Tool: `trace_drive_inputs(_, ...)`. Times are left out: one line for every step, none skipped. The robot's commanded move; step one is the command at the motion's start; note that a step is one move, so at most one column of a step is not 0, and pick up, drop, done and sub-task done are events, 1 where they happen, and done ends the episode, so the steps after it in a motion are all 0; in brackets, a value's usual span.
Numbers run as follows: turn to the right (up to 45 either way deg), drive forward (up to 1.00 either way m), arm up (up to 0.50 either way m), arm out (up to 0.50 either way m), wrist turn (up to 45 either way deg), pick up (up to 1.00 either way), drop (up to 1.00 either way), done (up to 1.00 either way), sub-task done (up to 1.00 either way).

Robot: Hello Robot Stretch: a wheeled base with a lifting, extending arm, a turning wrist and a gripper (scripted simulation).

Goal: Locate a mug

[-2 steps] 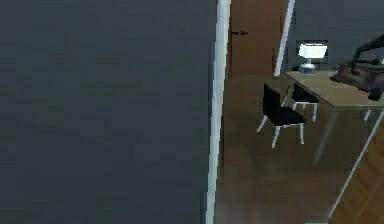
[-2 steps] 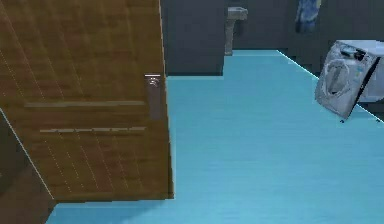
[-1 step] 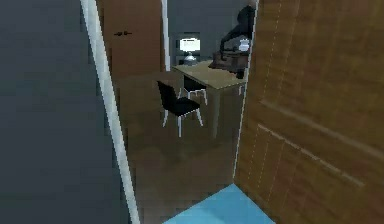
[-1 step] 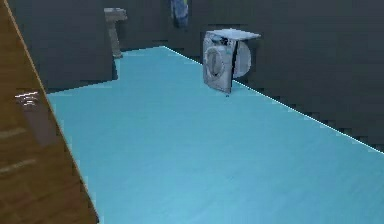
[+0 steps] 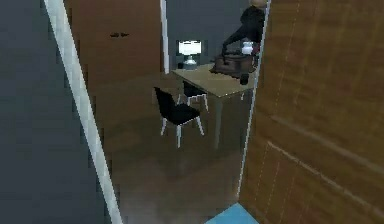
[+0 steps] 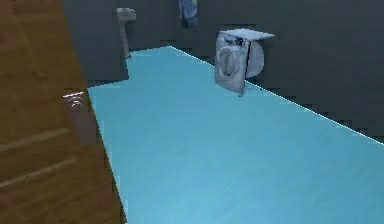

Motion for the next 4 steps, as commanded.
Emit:
trace_drive_inputs(12.0,0.0,0.0,0.0,0.0,0.0,0.0,0.0,0.0)
trace_drive_inputs(0.0,0.8,0.0,0.0,0.0,0.0,0.0,0.0,0.0)
trace_drive_inputs(-39.0,0.0,0.0,0.0,0.0,0.0,0.0,0.0,0.0)
trace_drive_inputs(0.0,0.45,0.0,0.0,0.0,0.0,0.0,0.0,0.0)
